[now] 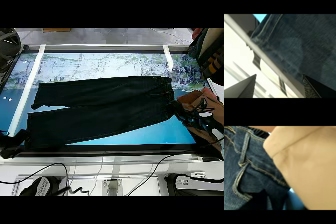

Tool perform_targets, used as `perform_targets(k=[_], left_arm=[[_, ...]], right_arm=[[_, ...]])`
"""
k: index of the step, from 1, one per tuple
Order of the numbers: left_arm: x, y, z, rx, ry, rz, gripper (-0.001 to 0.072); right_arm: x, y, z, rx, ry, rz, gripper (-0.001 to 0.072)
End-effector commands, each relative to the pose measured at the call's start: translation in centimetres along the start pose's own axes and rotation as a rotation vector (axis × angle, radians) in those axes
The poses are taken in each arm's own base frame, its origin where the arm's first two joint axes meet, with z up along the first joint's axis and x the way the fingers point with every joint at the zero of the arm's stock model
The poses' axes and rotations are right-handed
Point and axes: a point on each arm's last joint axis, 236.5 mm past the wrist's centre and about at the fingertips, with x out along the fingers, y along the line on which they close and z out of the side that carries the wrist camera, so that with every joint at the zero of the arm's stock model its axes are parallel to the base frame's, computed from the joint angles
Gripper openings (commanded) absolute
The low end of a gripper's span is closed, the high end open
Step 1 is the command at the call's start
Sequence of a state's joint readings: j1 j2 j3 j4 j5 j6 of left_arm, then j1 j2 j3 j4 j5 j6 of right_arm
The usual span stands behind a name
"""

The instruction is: Fold the clothes and pants, and hang the long-sleeved shirts on hangers.

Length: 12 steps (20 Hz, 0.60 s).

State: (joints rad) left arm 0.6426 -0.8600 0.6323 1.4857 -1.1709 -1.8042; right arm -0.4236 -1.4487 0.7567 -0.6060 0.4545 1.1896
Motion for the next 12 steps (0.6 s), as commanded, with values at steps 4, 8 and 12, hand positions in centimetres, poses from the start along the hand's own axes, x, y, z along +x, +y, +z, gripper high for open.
perform_targets(k=[4, 8, 12], left_arm=[[2.8, 0.8, -0.8, -0.082, -0.022, 0.008, 0.0646], [4.2, 1.3, 0.9, -0.206, -0.130, 0.003, 0.0644], [5.9, 1.0, 3.0, -0.240, -0.210, -0.029, 0.0637]], right_arm=[[0.9, 0.4, -0.7, -0.018, 0.026, 0.001, 0.0028], [0.7, 0.7, -1.1, -0.047, 0.044, 0.014, 0.0028], [-1.1, 2.3, 0.4, -0.139, -0.013, 0.038, 0.0026]])
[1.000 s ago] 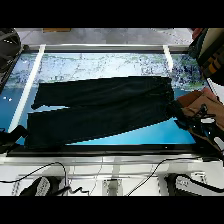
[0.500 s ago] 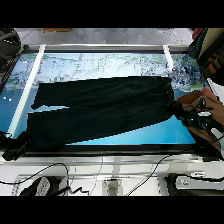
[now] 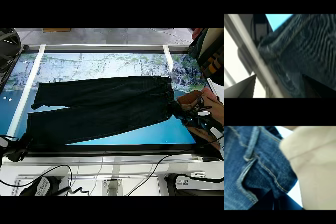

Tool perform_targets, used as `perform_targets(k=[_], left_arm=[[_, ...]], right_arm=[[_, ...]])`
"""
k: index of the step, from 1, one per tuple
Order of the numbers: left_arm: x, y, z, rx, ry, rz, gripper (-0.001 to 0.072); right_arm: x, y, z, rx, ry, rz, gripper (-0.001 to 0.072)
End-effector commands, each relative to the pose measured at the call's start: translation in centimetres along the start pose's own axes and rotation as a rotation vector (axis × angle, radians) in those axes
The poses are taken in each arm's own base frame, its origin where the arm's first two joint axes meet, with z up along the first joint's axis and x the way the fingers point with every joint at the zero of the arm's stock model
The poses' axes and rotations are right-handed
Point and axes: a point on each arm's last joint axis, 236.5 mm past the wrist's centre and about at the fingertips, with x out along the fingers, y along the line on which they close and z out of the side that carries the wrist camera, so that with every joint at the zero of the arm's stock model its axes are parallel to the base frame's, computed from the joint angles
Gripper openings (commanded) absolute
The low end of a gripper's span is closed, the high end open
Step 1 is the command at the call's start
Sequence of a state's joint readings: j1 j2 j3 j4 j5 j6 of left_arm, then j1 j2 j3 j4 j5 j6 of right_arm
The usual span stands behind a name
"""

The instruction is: Fold the clothes and pants, and hang the long-sleeved shirts on hangers.

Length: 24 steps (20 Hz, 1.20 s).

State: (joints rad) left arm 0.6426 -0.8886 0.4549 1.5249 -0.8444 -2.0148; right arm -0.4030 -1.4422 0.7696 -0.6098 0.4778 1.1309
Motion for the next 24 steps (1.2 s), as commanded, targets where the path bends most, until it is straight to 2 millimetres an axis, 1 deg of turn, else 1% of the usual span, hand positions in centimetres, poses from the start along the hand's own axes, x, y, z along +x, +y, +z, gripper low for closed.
perform_targets(k=[1, 3, 4, 6, 7, 8, 9, 11, 13, 15, 16, 17, 18, 19, 21, 22, 24], left_arm=[[1.8, -0.7, 2.0, -0.041, -0.083, -0.033, 0.0637], [2.8, -0.7, 2.3, -0.042, -0.083, -0.032, 0.0634], [3.2, -0.8, 2.4, -0.043, -0.086, -0.032, 0.0573], [3.6, -1.0, 3.1, -0.043, -0.110, -0.044, 0.0391], [3.5, -1.3, 3.7, -0.042, -0.138, -0.057, 0.0239], [3.2, -1.8, 4.7, -0.042, -0.175, -0.076, 0.0045], [2.7, -2.4, 5.9, -0.041, -0.213, -0.096, 0.0023], [0.9, -4.0, 9.0, -0.037, -0.304, -0.143, 0.0023], [-1.7, -5.9, 12.6, 0.000, -0.403, -0.187, 0.0022], [-4.3, -7.4, 15.4, 0.064, -0.483, -0.206, 0.0022], [-5.3, -7.9, 16.3, 0.087, -0.510, -0.211, 0.0022], [-6.0, -8.2, 16.8, 0.095, -0.516, -0.211, 0.0022], [-6.1, -8.1, 16.7, 0.095, -0.503, -0.205, 0.0022], [-6.0, -7.6, 16.6, 0.098, -0.488, -0.187, 0.0022], [-5.5, -5.5, 16.0, 0.117, -0.448, -0.113, 0.0022], [-5.4, -4.3, 15.8, 0.120, -0.431, -0.079, 0.0022], [-5.9, -2.3, 15.8, 0.151, -0.420, -0.026, 0.0022]], right_arm=[[-1.6, 1.3, 1.2, -0.068, -0.044, 0.018, 0.0027], [-2.6, 1.9, 1.6, -0.113, -0.055, 0.022, 0.0027], [-2.9, 2.2, 1.3, -0.130, -0.045, 0.028, 0.0026], [-3.5, 2.9, 0.6, -0.145, -0.019, 0.047, 0.0027], [-3.7, 3.2, 0.3, -0.154, -0.008, 0.056, 0.0027], [-4.0, 3.5, 0.1, -0.159, 0.000, 0.065, 0.0026], [-4.5, 3.9, 0.0, -0.169, 0.006, 0.075, 0.0026], [-5.3, 4.3, -0.2, -0.190, 0.011, 0.068, 0.0025], [-6.2, 4.1, -0.9, -0.246, 0.023, 0.006, 0.0024], [-6.9, 3.9, -2.0, -0.301, 0.036, -0.062, 0.0024], [-7.3, 3.8, -2.8, -0.300, 0.039, -0.080, 0.0024], [-7.8, 3.7, -3.9, -0.281, 0.050, -0.091, 0.0023], [-8.3, 3.2, -4.9, -0.260, 0.062, -0.103, 0.0024], [-9.2, 2.7, -5.9, -0.255, 0.076, -0.116, 0.0024], [-11.7, 1.1, -7.0, -0.292, 0.075, -0.181, 0.0024], [-13.2, 0.4, -7.2, -0.305, 0.065, -0.218, 0.0024], [-16.6, -0.5, -7.0, -0.334, 0.008, -0.275, 0.0024]])
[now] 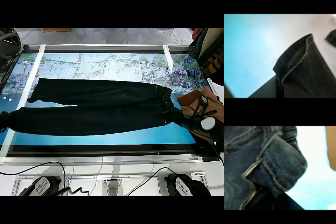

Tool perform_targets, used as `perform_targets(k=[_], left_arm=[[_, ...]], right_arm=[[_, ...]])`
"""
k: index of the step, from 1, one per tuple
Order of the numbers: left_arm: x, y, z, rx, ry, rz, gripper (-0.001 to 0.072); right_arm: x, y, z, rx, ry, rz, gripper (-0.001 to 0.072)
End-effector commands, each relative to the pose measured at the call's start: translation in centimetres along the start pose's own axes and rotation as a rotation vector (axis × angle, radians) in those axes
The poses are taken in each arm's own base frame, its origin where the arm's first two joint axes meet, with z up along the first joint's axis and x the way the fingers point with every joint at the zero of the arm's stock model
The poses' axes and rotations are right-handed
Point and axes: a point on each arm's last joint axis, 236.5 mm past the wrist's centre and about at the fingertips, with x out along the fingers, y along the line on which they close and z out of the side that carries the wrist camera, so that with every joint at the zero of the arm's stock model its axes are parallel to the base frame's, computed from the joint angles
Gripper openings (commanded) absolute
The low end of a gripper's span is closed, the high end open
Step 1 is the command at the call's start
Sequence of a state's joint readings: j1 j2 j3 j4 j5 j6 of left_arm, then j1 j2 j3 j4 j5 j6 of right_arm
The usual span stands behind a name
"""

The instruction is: Fold the clothes and pants, and hang the long-sleeved shirts on hangers.

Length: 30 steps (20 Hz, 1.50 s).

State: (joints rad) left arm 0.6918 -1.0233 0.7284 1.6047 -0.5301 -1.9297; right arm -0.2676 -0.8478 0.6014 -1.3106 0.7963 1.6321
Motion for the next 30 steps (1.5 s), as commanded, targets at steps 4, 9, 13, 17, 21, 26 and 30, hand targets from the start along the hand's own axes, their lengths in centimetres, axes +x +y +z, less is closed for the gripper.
perform_targets(k=[4, 9, 13, 17, 21, 26, 30], left_arm=[[-2.6, 2.5, 2.0, 0.136, -0.047, 0.057, 0.0022], [-3.0, -3.7, 4.1, 0.213, -0.153, -0.075, 0.0017], [-1.4, -10.8, 5.0, 0.314, -0.079, -0.154, 0.0016], [1.3, -18.1, 5.9, 0.382, 0.021, -0.194, 0.0016], [3.9, -23.9, 7.0, 0.298, 0.051, -0.211, 0.0016], [7.7, -24.3, 4.5, 0.325, 0.140, -0.110, 0.0017], [9.1, -25.4, 4.7, 0.215, 0.106, -0.138, 0.0017]], right_arm=[[-7.7, -2.5, -0.7, -0.014, -0.152, -0.124, 0.0025], [-7.5, -1.3, 3.6, 0.068, -0.312, -0.063, 0.0025], [-3.7, -0.5, 5.4, 0.139, -0.259, -0.027, 0.0025], [-0.6, 0.2, 9.4, 0.170, -0.252, -0.014, 0.0025], [2.4, 0.9, 14.2, 0.213, -0.254, -0.004, 0.0024], [7.1, 1.3, 16.9, 0.308, -0.213, 0.014, 0.0025], [7.7, 1.9, 20.1, 0.358, -0.324, 0.071, 0.0026]])
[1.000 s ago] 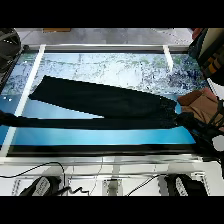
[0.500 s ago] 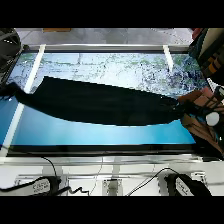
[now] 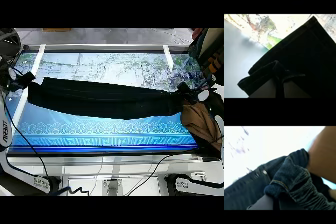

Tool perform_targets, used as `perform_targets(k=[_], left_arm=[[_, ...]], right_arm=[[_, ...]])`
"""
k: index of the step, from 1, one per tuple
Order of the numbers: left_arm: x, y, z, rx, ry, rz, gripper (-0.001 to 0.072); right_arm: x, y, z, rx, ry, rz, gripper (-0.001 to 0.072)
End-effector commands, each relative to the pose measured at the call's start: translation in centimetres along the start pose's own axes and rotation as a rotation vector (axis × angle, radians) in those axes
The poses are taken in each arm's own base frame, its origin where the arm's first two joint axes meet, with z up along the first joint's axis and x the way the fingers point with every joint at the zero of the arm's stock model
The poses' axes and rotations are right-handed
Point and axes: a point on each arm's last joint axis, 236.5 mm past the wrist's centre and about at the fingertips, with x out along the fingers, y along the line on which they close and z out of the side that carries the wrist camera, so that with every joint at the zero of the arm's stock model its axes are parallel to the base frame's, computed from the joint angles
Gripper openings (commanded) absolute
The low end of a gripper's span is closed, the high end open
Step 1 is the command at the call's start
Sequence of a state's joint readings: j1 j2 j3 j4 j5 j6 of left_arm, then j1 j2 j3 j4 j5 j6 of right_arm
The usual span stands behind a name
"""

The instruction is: Fold the clothes and pants, and hang the long-sleeved shirts on hangers.

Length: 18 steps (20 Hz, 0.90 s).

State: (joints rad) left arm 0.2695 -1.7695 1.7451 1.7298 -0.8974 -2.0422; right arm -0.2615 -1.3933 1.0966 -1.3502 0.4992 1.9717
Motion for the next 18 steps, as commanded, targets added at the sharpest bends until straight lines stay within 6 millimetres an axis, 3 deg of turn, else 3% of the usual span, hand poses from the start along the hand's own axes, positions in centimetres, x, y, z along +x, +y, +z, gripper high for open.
perform_targets(k=[1, 5, 10, 14, 18], left_arm=[[1.4, -1.0, 0.9, -0.113, -0.046, -0.024, 0.0017], [0.9, -3.9, 4.7, -0.220, -0.206, -0.149, 0.0017], [3.8, -4.3, 2.9, -0.269, -0.163, -0.149, 0.0018], [4.6, -4.8, 2.9, -0.280, -0.174, -0.172, 0.0018], [4.5, -4.9, 3.5, -0.282, -0.196, -0.186, 0.0028]], right_arm=[[1.5, 1.6, 2.9, 0.074, -0.112, 0.072, 0.0026], [2.1, 2.7, 5.8, 0.227, -0.240, 0.161, 0.0026], [5.3, 3.8, 4.0, 0.259, -0.250, 0.181, 0.0026], [6.8, 4.3, 3.8, 0.250, -0.280, 0.191, 0.0026], [7.1, 6.2, 6.2, 0.238, -0.315, 0.228, 0.0029]])
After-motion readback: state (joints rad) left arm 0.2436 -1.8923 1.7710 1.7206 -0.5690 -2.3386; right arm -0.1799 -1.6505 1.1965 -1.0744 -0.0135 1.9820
